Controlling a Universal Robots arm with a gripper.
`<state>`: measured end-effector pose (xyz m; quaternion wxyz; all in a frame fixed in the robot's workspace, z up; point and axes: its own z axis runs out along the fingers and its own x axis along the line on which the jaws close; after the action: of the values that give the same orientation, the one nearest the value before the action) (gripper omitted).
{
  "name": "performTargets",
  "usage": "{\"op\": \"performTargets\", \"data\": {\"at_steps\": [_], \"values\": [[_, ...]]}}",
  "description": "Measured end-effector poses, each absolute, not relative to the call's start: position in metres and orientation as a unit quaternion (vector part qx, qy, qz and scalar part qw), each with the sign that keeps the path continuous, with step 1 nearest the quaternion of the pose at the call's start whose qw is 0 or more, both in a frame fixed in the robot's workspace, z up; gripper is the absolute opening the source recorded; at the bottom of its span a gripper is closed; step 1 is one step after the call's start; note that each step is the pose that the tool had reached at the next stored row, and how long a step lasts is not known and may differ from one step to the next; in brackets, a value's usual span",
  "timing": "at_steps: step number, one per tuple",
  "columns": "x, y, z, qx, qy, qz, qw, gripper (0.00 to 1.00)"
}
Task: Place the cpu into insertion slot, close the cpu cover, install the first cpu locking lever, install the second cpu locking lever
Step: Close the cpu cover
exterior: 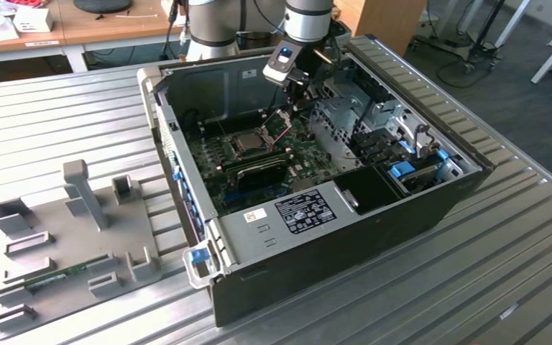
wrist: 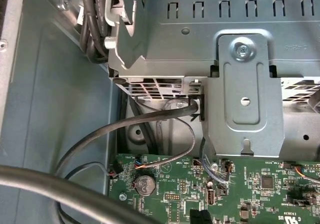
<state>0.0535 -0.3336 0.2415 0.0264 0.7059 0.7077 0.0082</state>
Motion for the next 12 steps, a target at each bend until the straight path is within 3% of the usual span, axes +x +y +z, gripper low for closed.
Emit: {"op": "performTargets", "data": {"at_steps": [12], "values": [[0.0513, -0.3336, 0.2412, 0.706, 0.708, 0.008, 0.026, 0.10]]}}
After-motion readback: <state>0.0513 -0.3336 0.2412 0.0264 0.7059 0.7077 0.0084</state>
